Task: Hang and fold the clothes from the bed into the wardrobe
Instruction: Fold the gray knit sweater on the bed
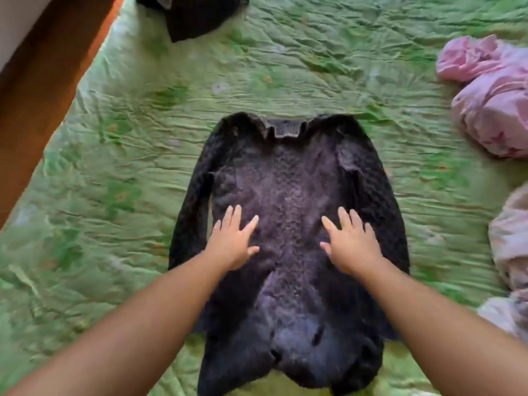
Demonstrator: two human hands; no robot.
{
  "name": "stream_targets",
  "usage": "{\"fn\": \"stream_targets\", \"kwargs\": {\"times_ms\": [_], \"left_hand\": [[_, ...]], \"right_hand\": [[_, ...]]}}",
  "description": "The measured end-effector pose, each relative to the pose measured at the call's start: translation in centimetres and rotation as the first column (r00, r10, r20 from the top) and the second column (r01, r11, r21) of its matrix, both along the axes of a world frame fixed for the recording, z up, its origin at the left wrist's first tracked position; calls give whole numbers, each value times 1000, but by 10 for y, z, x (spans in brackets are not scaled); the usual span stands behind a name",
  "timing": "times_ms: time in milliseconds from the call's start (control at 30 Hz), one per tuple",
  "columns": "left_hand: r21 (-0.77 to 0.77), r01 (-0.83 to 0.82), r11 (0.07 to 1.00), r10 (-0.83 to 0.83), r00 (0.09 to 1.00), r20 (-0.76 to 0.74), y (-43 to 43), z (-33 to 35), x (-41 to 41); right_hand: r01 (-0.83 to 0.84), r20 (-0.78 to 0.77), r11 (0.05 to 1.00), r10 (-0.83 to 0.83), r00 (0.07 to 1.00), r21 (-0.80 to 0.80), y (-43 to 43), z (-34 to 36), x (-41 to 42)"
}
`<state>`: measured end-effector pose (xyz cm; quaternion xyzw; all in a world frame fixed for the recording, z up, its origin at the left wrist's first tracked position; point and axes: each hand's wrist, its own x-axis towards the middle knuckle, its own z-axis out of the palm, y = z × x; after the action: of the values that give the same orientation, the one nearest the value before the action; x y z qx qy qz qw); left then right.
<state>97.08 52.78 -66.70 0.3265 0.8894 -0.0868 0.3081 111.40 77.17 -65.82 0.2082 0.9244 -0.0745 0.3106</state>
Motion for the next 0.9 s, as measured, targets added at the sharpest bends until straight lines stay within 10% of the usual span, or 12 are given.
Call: {"fn": "stream_targets", "kwargs": {"times_ms": [500, 633, 767, 900], "left_hand": [[229, -70, 971, 115, 976, -186, -42, -88, 54], [385, -281, 879, 307, 952, -7, -75, -70, 121], [501, -526, 687, 530, 835, 149, -127, -46, 197], [433, -858, 277, 764, 470, 442, -163, -32, 257]], "right_hand": [[107, -230, 994, -104, 968, 1, -24, -103, 70], [281, -376, 950, -312, 872, -137, -56, -82, 130], [476, -413, 806, -590, 693, -353, -104, -58, 222], [740, -148, 290, -956, 253, -607, -137, -52, 283]]}}
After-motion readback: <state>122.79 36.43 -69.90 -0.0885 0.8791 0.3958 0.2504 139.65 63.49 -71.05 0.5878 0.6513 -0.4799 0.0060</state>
